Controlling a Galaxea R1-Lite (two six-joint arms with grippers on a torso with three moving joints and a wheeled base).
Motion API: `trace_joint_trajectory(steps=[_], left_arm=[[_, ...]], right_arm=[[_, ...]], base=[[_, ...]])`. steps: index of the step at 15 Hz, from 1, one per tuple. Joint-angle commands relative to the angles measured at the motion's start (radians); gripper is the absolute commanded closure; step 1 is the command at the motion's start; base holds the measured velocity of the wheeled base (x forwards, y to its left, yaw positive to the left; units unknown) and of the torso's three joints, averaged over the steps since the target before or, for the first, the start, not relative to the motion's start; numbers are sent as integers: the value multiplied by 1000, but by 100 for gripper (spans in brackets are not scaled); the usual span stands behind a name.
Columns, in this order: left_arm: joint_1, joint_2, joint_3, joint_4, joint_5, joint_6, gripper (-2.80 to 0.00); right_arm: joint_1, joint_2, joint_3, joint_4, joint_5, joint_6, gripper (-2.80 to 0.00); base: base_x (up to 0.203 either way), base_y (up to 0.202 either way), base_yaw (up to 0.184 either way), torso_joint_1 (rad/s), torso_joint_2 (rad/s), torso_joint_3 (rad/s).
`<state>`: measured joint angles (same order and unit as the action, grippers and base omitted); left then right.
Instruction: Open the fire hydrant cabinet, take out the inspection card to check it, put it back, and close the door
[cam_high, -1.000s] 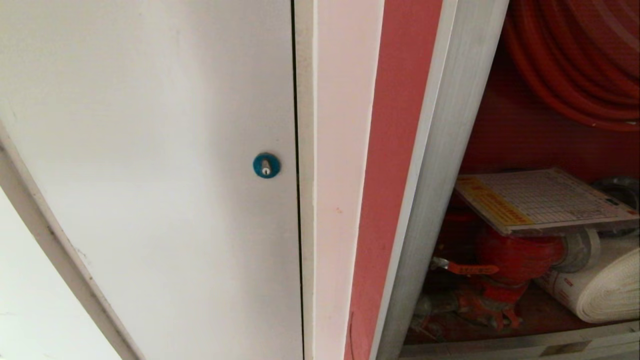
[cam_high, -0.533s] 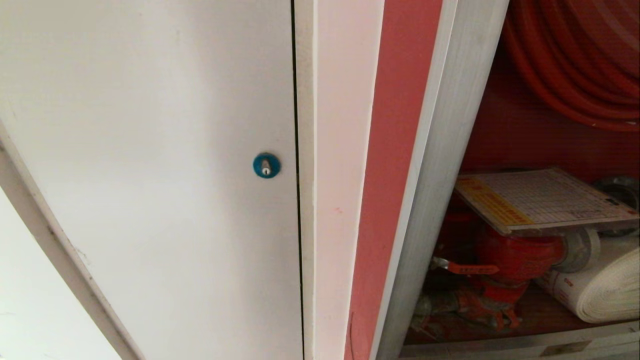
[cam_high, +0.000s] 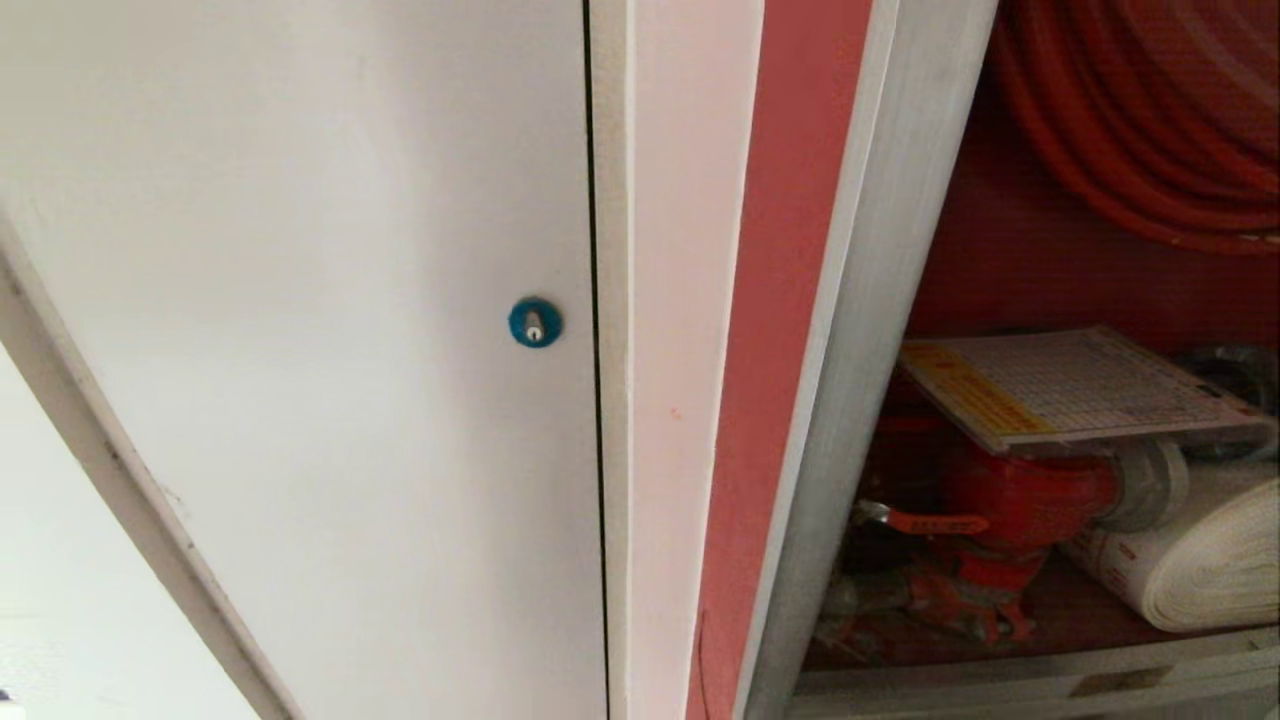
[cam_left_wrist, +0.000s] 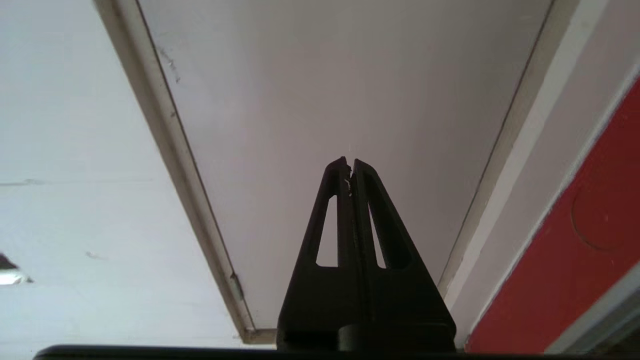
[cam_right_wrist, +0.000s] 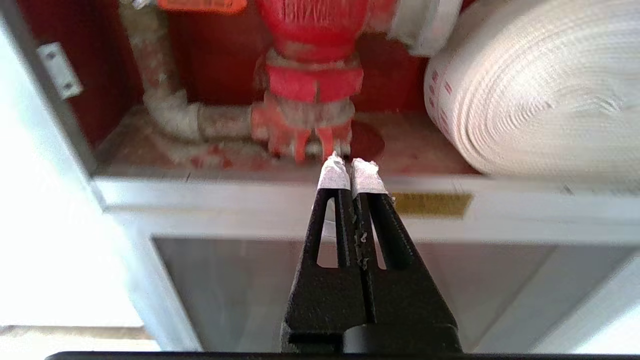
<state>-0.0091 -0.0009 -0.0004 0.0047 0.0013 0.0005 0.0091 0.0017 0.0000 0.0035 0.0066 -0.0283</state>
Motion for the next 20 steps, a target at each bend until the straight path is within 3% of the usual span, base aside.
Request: trace_joint_trajectory(steps=[1, 20], left_arm=[[0, 1, -1, 0, 0, 1, 0], [0, 1, -1, 0, 0, 0, 0]], right_arm=[[0, 1, 2, 0, 1, -1, 0], [0, 1, 2, 0, 1, -1, 0]], base=[[-190, 0, 1, -2, 2, 5], [-197, 0, 1, 1, 2, 2]])
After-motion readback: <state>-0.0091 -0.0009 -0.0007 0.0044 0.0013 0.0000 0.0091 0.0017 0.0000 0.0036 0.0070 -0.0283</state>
